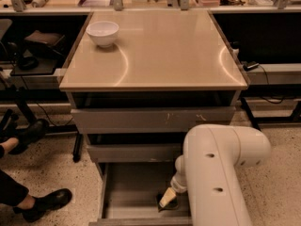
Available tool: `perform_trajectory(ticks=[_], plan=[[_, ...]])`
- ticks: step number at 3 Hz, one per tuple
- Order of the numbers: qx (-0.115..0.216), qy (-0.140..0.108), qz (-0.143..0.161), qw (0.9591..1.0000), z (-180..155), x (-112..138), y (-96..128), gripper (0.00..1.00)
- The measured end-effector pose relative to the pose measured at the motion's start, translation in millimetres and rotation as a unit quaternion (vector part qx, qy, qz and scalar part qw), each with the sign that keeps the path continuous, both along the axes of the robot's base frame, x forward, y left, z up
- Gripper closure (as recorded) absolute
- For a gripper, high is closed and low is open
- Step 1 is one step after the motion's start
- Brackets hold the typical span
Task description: Pick sponge from bottom drawer and place on counter
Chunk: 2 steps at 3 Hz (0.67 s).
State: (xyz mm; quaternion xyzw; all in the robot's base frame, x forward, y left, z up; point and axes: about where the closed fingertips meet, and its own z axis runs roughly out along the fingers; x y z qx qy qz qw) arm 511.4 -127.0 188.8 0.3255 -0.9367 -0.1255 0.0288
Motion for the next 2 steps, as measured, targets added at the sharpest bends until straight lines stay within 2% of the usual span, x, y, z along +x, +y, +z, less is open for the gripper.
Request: perform_trajectory(ticks=[1, 2], plan=[[-0.001, 0.003, 0.0, 1.0, -1, -2, 1, 0.0], [0.059, 0.044, -0.026, 0.9969, -24, -31, 7, 0.0]])
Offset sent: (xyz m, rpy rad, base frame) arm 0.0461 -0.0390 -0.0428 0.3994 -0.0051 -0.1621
